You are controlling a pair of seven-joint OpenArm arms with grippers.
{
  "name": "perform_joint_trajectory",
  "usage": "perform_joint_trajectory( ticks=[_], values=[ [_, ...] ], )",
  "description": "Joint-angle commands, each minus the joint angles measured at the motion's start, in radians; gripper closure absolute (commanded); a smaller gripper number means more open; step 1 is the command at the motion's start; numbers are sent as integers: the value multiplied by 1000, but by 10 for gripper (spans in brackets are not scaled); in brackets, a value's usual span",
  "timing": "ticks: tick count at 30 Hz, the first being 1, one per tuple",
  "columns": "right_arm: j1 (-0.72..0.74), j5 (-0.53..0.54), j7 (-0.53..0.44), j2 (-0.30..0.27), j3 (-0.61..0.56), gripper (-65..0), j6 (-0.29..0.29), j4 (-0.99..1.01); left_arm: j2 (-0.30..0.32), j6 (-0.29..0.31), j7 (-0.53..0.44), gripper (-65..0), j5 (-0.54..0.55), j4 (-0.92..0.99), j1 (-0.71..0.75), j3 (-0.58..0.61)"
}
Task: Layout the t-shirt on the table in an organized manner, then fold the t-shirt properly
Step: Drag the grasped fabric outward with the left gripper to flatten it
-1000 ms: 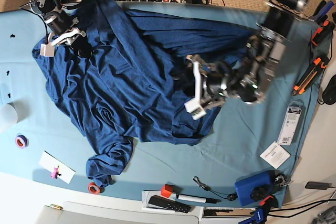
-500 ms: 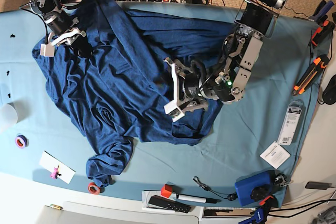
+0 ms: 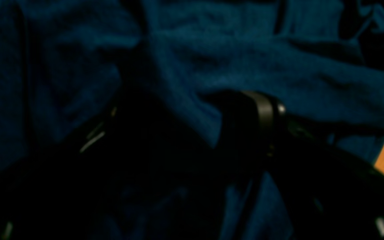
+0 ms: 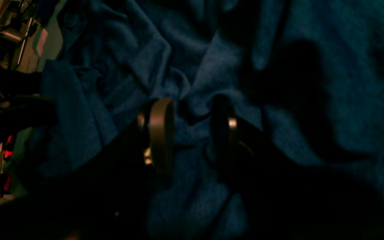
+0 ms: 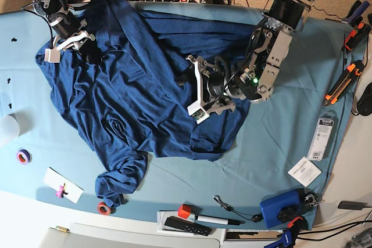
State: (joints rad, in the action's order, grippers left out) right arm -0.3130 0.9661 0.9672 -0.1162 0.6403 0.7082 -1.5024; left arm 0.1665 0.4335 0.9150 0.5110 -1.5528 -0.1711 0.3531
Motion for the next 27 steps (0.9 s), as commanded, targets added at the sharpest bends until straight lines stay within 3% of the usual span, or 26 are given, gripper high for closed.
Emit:
perform_joint_trajectory(
  ticks=[1, 4, 6, 8, 9, 14, 17, 23, 27],
  values=[
    [-5, -51, 45, -5, -4, -210, -10, 1, -3, 0, -26, -420, 13, -16, -8, -2],
    [-5, -51, 46, -6, -4, -210, -10, 1, -3, 0, -37, -360, 13, -16, 0, -2],
    [-5, -51, 46, -5, -4, -210, -10, 1, -3, 0, -40, -232, 14, -16, -1, -2],
    [-5, -51, 46, -5, -4, -210, -10, 1, -3, 1, -40, -50, 16, -16, -1, -3],
    [-5, -51, 46, -5, -4, -210, -10, 1, -2, 2, -40, 0, 16, -16, -1, -3],
    [-5, -55, 45, -5, -4, -210, -10, 1, 31, 12, -39, 0, 26, -45, -1, -8],
    [-5, -68, 41, -6, -4, -210, -10, 1, 57, 12, -26, 0, 91, -91, -1, -33],
    [-5, -70, 41, -5, -4, -210, -10, 1, 72, 12, 68, 0, 239, -210, 0, -145],
    [-6, -70, 42, -5, -4, -210, -10, 1, 72, 25, 109, 0, 253, -267, 0, -231]
  ],
)
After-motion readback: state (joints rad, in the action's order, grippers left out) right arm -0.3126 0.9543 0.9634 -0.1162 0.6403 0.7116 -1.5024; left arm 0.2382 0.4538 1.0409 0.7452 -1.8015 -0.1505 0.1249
